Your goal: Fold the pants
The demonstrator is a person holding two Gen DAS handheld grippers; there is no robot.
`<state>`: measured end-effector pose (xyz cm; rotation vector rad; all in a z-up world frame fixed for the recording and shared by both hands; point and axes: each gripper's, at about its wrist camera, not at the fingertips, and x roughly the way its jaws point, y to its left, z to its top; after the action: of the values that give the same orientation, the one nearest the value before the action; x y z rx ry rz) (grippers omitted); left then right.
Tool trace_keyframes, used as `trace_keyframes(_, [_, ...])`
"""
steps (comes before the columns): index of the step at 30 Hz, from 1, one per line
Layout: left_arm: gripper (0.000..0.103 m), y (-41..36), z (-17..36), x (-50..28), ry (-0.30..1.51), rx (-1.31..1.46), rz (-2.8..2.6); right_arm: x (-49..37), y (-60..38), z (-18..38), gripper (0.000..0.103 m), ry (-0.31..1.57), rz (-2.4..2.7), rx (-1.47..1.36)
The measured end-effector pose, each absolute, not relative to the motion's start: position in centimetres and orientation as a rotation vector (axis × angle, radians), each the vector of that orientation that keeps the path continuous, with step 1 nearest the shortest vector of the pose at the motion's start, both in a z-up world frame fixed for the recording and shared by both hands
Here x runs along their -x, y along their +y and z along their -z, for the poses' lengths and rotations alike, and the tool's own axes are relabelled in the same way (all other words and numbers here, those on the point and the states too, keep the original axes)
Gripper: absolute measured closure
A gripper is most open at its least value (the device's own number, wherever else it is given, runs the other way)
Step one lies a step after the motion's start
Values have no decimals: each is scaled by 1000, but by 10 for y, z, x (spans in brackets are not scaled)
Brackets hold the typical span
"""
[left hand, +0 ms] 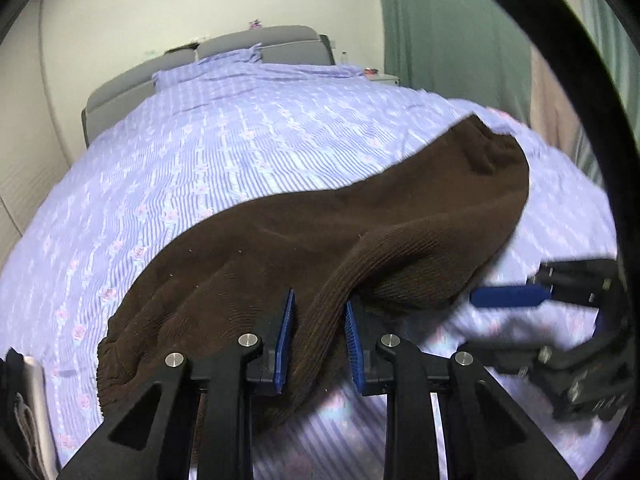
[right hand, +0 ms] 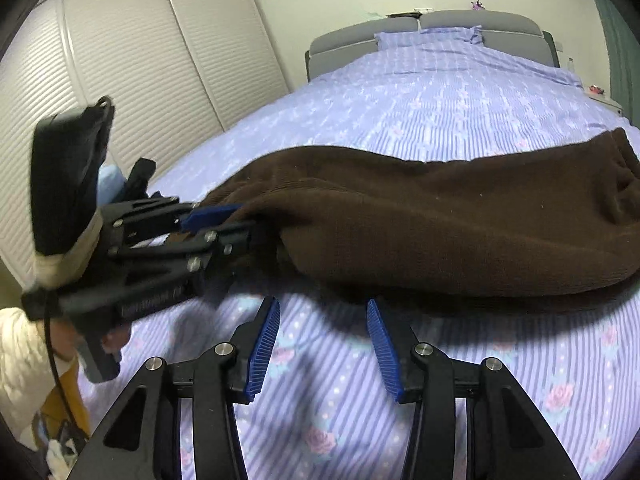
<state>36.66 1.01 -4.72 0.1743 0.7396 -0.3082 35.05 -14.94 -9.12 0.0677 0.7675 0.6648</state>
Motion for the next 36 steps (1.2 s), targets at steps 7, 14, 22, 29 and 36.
trace_keyframes(7, [75, 14, 43, -366, 751, -136, 314, -360, -143, 79, 56, 706, -685, -4])
trace_keyframes(14, [71, 20, 46, -361, 746, -156, 309, -394, -134, 80, 56, 770, -679, 24])
trace_keyframes(22, [63, 29, 48, -360, 768, -123, 324, -383, -121, 69, 43, 662, -714, 98])
trace_keyframes(29, [36, 35, 49, -338, 763, -125, 279, -394, -111, 92, 50, 739, -707, 128])
trace_keyframes(36, [11, 105, 52, -293, 727, 77, 19, -344, -142, 110, 82, 807, -713, 104])
